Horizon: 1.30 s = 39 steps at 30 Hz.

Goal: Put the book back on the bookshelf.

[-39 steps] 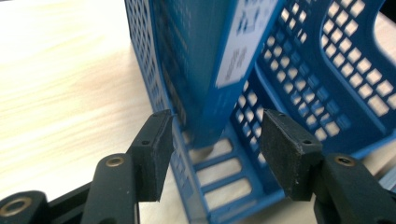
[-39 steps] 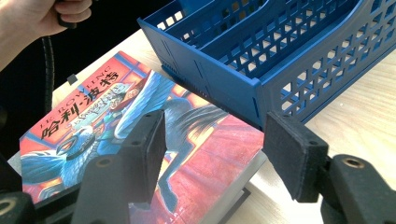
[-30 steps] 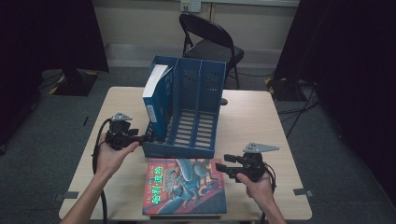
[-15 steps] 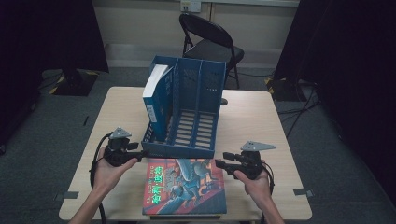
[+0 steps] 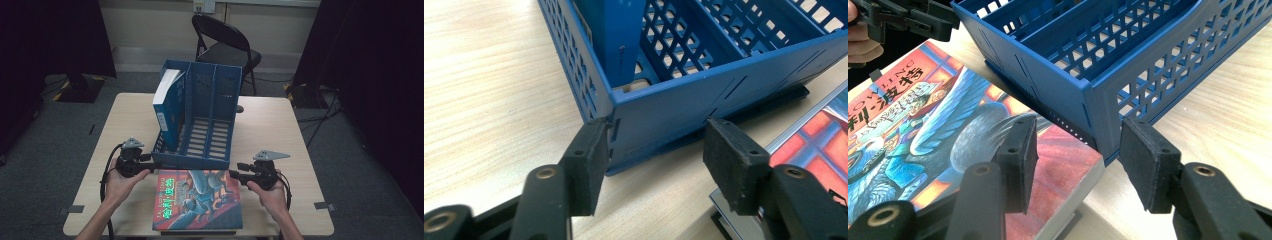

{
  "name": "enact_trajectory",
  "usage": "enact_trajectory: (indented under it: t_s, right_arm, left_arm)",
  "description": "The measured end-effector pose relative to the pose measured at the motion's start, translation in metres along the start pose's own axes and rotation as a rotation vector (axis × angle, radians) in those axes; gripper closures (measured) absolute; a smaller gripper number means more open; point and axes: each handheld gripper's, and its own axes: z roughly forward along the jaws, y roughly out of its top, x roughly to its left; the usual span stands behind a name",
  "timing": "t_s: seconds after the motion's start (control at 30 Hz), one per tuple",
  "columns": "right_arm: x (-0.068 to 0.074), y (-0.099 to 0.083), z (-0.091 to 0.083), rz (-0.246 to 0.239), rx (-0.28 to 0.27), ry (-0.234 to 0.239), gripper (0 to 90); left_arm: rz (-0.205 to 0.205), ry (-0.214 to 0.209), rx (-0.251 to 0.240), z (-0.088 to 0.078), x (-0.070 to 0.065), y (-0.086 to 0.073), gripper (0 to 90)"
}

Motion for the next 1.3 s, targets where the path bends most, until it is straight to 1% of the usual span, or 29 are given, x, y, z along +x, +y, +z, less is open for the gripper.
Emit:
enact_trajectory:
  t_s: [0.07, 0.1, 0.17, 0.23, 0.27, 0.33, 0.43, 0.47, 0.53, 0.6, 0.63, 0.67, 0.7, 0.73, 0.77, 0.8, 0.83, 0.87, 0.9, 0.93, 1.0, 1.03, 1.13, 1.2, 1.23, 1.3]
  right_arm:
    - [0.0, 0.0, 0.0, 0.002, 0.003, -0.001, 49.4]
    - [0.0, 0.0, 0.001, 0.001, 0.004, -0.002, 49.5]
    - [0.0, 0.0, 0.002, -0.001, 0.008, -0.002, 49.7]
    - [0.0, -0.001, 0.002, -0.002, 0.008, -0.001, 49.6]
    - [0.0, -0.001, 0.002, -0.003, 0.008, -0.002, 49.6]
    - [0.0, -0.001, 0.002, -0.002, 0.009, -0.003, 49.5]
    - [0.0, -0.001, 0.001, -0.001, 0.009, -0.003, 49.4]
    - [-0.001, -0.002, 0.001, -0.002, 0.005, -0.003, 49.4]
    - [-0.001, -0.004, 0.002, 0.001, 0.013, -0.006, 49.5]
    - [-0.001, -0.005, 0.002, 0.001, 0.014, -0.004, 49.3]
    - [-0.001, -0.005, 0.001, 0.001, 0.014, -0.004, 49.3]
    - [-0.001, -0.005, 0.001, 0.0, 0.012, -0.004, 49.4]
    - [-0.001, -0.005, 0.001, 0.001, 0.011, -0.005, 49.3]
    - [-0.001, -0.005, 0.001, 0.003, 0.011, -0.003, 49.4]
    - [-0.001, -0.005, 0.001, 0.003, 0.013, -0.003, 49.3]
    - [-0.001, -0.005, 0.0, -0.001, 0.013, -0.003, 49.3]
    - [-0.001, -0.006, -0.001, -0.005, 0.012, -0.002, 49.2]
    - [-0.001, -0.006, -0.002, -0.002, 0.008, -0.002, 49.2]
    - [-0.001, -0.007, -0.003, 0.001, 0.007, -0.003, 49.2]
    - [-0.002, -0.007, -0.003, 0.002, 0.01, -0.005, 49.2]
    - [-0.004, -0.008, -0.004, 0.006, 0.011, -0.005, 49.2]
    - [-0.003, -0.008, -0.004, 0.004, 0.011, -0.007, 49.2]
    - [-0.002, -0.008, -0.006, 0.004, 0.006, 0.001, 48.6]
    - [-0.003, -0.009, -0.006, 0.006, 0.018, 0.002, 48.4]
    - [-0.003, -0.01, -0.005, 0.007, 0.019, 0.003, 48.1]
    - [-0.002, -0.01, -0.004, 0.008, 0.025, 0.014, 47.9]
  left_arm:
    - [0.002, -0.004, -0.001, 0.0, -0.001, 0.0, 45.5]
    - [0.011, -0.003, 0.004, 0.0, -0.001, 0.0, 47.1]
    - [0.006, -0.024, 0.003, 0.001, -0.001, 0.0, 49.4]
    - [0.005, -0.023, 0.002, 0.001, -0.003, 0.0, 49.5]
    - [0.012, -0.023, 0.01, 0.001, -0.004, 0.0, 49.5]
    - [0.004, -0.024, 0.005, 0.001, -0.007, -0.001, 49.4]
    - [0.02, -0.032, 0.003, 0.0, -0.01, -0.001, 52.3]
    - [0.013, -0.039, 0.002, 0.0, -0.01, -0.001, 52.0]
    - [-0.007, -0.057, -0.002, 0.0, -0.009, -0.001, 51.5]
    - [-0.008, -0.064, -0.001, 0.0, -0.009, -0.002, 51.9]
    - [0.0, -0.086, -0.001, 0.001, -0.009, -0.002, 52.6]
    - [-0.008, -0.161, -0.014, 0.003, -0.01, -0.002, 60.3]
    - [-0.015, -0.184, -0.012, 0.004, -0.013, -0.001, 57.0]
    - [0.026, -0.1, -0.014, 0.004, -0.019, 0.002, 55.1]
    - [0.078, -0.059, -0.013, 0.001, -0.023, 0.007, 55.0]
    - [0.039, -0.103, -0.033, -0.002, -0.023, 0.008, 54.1]
    - [0.007, -0.11, -0.053, -0.004, -0.024, 0.007, 45.6]
    - [0.004, -0.104, -0.066, -0.006, -0.025, 0.006, 45.8]
    - [0.032, -0.083, -0.051, -0.007, -0.026, 0.006, 45.9]
    - [0.047, -0.066, -0.035, -0.006, -0.027, 0.005, 45.2]
    - [0.033, -0.085, -0.03, -0.006, -0.025, 0.004, 44.2]
    - [0.034, -0.084, -0.03, -0.007, -0.025, 0.004, 44.0]
    - [0.036, -0.1, -0.015, -0.01, -0.025, -0.002, 44.5]
    - [0.048, -0.09, -0.005, -0.013, -0.027, -0.006, 45.7]
    - [0.046, -0.098, 0.003, -0.014, -0.027, -0.007, 45.8]
    - [0.043, -0.1, 0.016, -0.015, -0.029, -0.011, 46.0]
